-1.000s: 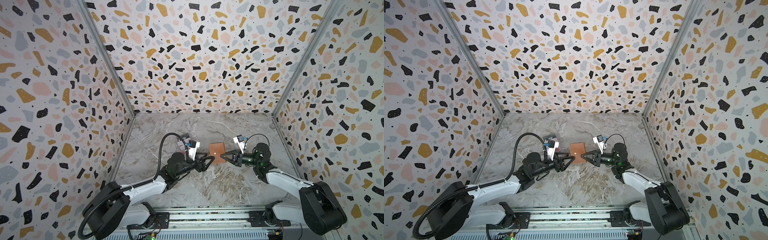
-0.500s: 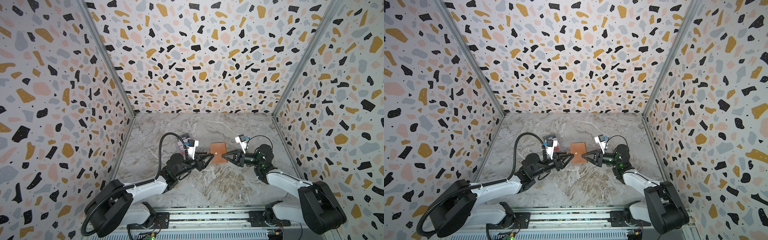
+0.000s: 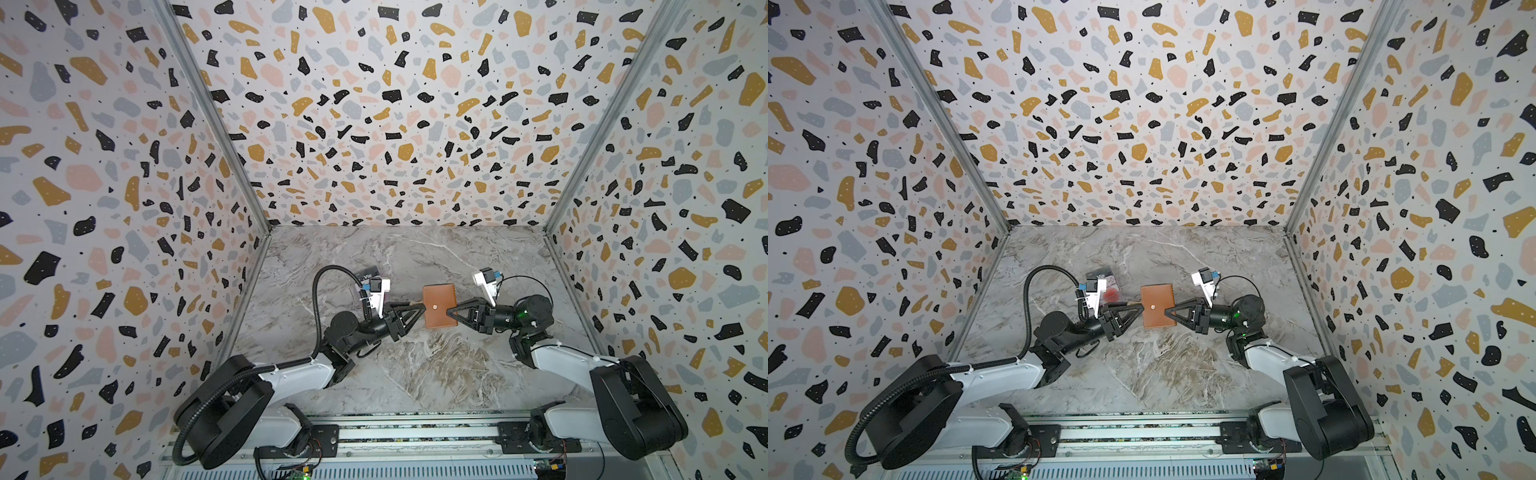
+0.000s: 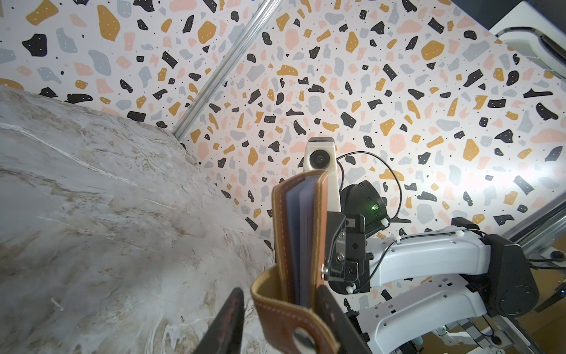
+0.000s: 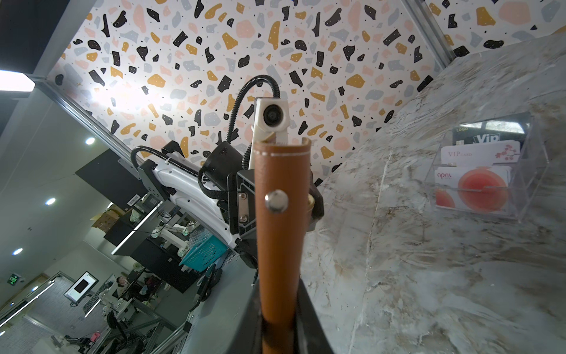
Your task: Take the credit cards out of the card holder
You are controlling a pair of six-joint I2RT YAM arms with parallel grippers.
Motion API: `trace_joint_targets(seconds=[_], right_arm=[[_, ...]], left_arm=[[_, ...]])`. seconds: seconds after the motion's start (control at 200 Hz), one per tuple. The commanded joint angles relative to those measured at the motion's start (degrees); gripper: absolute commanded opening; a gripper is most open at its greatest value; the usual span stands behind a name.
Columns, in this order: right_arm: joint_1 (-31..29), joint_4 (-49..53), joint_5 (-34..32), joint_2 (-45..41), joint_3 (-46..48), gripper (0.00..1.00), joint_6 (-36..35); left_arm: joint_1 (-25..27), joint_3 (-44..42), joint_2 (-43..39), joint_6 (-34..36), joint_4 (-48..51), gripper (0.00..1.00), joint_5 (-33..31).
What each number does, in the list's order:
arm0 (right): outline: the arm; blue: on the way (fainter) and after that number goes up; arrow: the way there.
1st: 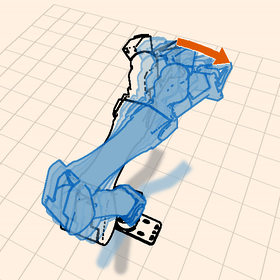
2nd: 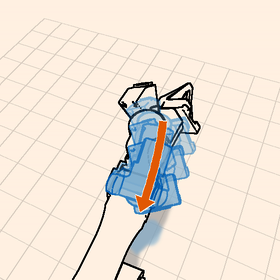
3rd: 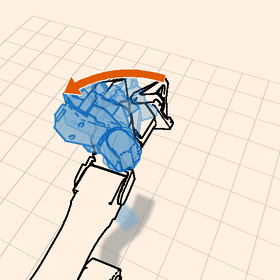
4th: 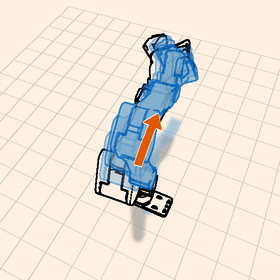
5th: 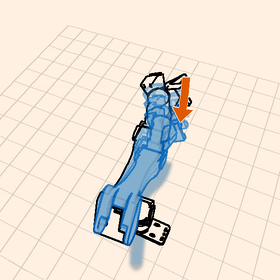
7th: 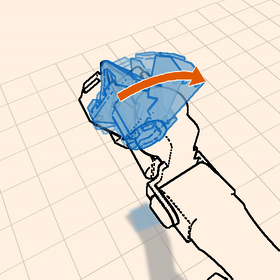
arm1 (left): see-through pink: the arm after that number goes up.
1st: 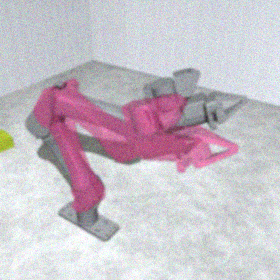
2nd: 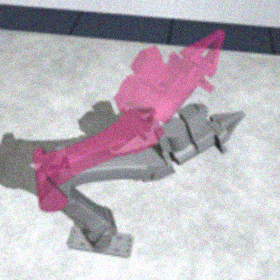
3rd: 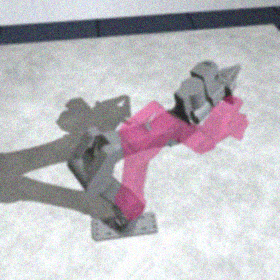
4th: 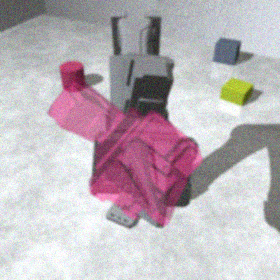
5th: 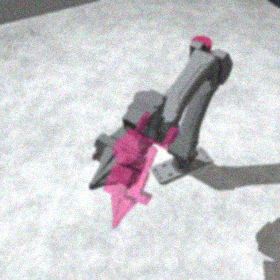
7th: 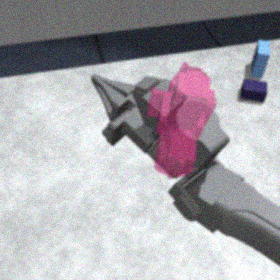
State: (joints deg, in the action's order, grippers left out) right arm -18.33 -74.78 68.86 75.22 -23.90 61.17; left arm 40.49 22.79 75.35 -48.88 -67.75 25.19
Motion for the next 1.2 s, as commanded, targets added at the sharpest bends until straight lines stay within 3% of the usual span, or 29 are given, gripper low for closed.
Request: trace_joint_targets(seconds=[0.0,0.27,0.43,0.821,0.996,1.196], right_arm=[[0.1,-7.9,1.2,-0.1,0.1,0.02,3.4],[-0.3,-9.8,1.2,0.6,-0.1,0.02,4.9],[-1.5,-11.8,0.8,1.8,0.0,0.02,5.7],[-2.6,-28.6,-0.1,9.0,-0.1,0.02,16.4],[-3.1,-27.4,-0.6,10.4,-0.3,0.10,15.1],[-3.5,-17.7,-0.5,7.3,-0.8,0.14,8.7]], left_arm=[[-0.8,-1.6,-1.7,-0.5,-3.8,0.40,0.1],[-1.2,-1.3,-2.5,0.1,-3.1,0.40,1.6],[-1.2,-0.1,-0.4,-1.4,-7.9,0.39,5.0],[-1.2,-0.1,2.1,-6.1,-14.5,0.22,7.9],[-1.2,0.1,2.1,-6.8,-15.2,0.13,8.3],[-1.2,0.0,2.0,-6.7,-14.5,0.05,8.1]])
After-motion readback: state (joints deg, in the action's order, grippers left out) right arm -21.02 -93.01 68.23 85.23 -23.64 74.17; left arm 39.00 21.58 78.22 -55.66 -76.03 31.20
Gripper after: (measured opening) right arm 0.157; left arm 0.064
